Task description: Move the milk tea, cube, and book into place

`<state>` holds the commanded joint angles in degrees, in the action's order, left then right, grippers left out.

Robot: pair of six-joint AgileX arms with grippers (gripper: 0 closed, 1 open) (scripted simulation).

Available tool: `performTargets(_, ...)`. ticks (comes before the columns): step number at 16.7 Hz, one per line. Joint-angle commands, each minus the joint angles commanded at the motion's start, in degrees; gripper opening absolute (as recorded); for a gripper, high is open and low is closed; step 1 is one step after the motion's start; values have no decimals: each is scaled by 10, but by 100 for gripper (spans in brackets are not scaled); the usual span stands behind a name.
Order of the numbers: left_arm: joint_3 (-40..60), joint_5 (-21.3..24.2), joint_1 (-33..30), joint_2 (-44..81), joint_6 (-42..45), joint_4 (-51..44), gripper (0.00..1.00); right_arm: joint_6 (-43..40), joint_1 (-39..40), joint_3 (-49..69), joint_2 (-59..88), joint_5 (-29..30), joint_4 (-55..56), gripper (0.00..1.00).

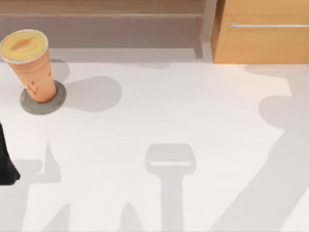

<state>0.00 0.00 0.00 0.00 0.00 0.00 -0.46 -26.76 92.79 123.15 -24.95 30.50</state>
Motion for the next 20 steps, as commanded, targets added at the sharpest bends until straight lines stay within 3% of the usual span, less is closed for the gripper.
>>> performTargets(11,0,0,0,0,0,0,100,0,0,0,0,0,0,2)
performTargets(20,0,0,0,0,0,0,100,1,-2,0,-1,0,0,0)
